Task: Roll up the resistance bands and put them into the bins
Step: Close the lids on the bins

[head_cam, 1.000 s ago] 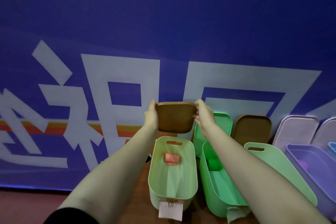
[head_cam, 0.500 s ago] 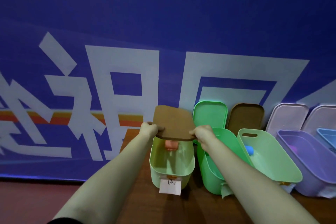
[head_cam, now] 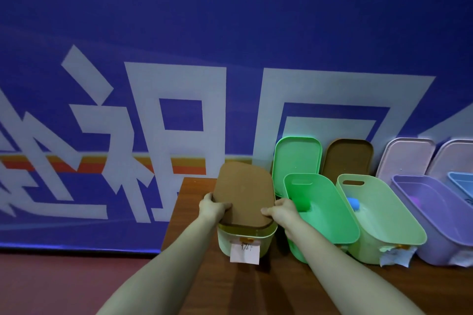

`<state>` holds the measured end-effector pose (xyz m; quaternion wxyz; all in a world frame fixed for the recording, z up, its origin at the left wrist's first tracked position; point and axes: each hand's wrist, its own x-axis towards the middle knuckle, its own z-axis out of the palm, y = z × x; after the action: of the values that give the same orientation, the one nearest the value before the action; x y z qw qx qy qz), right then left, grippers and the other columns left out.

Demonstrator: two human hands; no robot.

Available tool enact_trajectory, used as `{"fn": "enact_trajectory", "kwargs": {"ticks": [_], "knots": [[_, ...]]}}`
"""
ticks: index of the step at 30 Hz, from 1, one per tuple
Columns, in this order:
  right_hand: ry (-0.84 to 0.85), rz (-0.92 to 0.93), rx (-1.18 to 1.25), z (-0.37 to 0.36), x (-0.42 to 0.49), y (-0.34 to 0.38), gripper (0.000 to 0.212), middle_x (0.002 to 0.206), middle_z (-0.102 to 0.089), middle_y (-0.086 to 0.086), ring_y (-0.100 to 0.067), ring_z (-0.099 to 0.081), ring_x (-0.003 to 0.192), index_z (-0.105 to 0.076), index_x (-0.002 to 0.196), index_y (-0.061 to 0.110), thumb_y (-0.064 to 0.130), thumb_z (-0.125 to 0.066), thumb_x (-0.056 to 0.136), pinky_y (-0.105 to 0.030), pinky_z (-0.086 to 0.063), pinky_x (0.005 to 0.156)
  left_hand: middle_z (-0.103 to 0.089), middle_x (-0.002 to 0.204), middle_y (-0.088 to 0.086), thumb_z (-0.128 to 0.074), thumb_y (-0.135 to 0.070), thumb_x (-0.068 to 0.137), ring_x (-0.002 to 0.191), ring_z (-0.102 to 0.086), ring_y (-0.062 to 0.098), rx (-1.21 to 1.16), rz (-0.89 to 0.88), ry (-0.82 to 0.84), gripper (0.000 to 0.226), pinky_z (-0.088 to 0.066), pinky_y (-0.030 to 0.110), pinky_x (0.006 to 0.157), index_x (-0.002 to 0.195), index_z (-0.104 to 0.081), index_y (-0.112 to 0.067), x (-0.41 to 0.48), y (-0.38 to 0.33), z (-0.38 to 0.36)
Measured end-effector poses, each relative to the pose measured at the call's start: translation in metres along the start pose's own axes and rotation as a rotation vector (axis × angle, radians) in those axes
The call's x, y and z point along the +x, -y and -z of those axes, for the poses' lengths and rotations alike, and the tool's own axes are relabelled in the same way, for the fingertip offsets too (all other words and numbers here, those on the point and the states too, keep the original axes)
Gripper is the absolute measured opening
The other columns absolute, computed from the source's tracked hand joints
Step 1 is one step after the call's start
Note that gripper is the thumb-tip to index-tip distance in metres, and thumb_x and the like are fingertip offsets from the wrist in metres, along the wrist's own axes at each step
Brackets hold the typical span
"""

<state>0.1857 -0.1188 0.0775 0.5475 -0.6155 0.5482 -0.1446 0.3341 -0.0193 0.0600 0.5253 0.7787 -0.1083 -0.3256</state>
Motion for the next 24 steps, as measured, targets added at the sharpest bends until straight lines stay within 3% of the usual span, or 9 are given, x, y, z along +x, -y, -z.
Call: {"fn": "enact_trajectory", "kwargs": {"ticks": [4,8,11,16,24], "knots": [[-0.036,-0.002,0.012,0.001,-0.004,-0.01,0.041,0.122,-0.06,-0.018,-0.03,-0.057,0.111,-0.051,0.12,-0.003,0.001,-0.068,0.083,-0.034,-0.045,0.093,-0.049,0.136,0.015,-0.069,-0.009,0.082,0.12,-0.052,0.033,0.002,0.003,0.035,0.065,-0.046,0.04,0.1,0.14,-0.04,-0.006,-0.006,0.006,-0.004],[-0.061,-0.002,-0.013,0.002,-0.005,-0.018,0.05,0.127,-0.058,-0.015,-0.03,-0.056,0.114,-0.048,0.128,0.001,0.005,-0.069,0.083,-0.035,-0.046,0.097,-0.05,0.134,0.016,-0.065,-0.009,0.086,0.121,-0.051,0.033,0.046,0.017,0.043,0.057,-0.044,0.038,0.099,0.137,-0.041,-0.004,-0.011,0.01,-0.01],[-0.078,0.016,-0.054,0.002,-0.007,-0.022,0.047,0.126,-0.059,-0.012,-0.028,-0.058,0.111,-0.053,0.126,0.002,0.007,-0.07,0.082,-0.03,-0.046,0.09,-0.047,0.138,0.015,-0.06,-0.009,0.089,0.125,-0.048,0.033,0.098,0.012,0.047,0.057,-0.041,0.037,0.099,0.141,-0.036,-0.005,-0.015,0.014,-0.012],[-0.047,0.019,-0.025,-0.003,-0.01,-0.025,0.046,0.128,-0.059,-0.013,-0.028,-0.059,0.112,-0.05,0.131,0.002,0.006,-0.063,0.088,-0.031,-0.046,0.092,-0.041,0.146,0.013,-0.053,-0.009,0.094,0.132,-0.041,0.032,0.105,0.009,0.052,0.061,-0.037,0.04,0.107,0.148,-0.026,-0.01,-0.015,0.021,-0.009],[0.028,-0.001,0.017,-0.005,0.006,-0.042,0.062,0.14,-0.051,-0.012,-0.029,-0.052,0.125,-0.034,0.145,0.01,0.015,-0.063,0.09,-0.045,-0.042,0.106,-0.042,0.146,0.013,-0.055,-0.01,0.094,0.132,-0.042,0.031,0.107,0.025,0.069,0.057,-0.037,0.041,0.108,0.146,-0.032,-0.009,-0.01,0.022,-0.005]]}}
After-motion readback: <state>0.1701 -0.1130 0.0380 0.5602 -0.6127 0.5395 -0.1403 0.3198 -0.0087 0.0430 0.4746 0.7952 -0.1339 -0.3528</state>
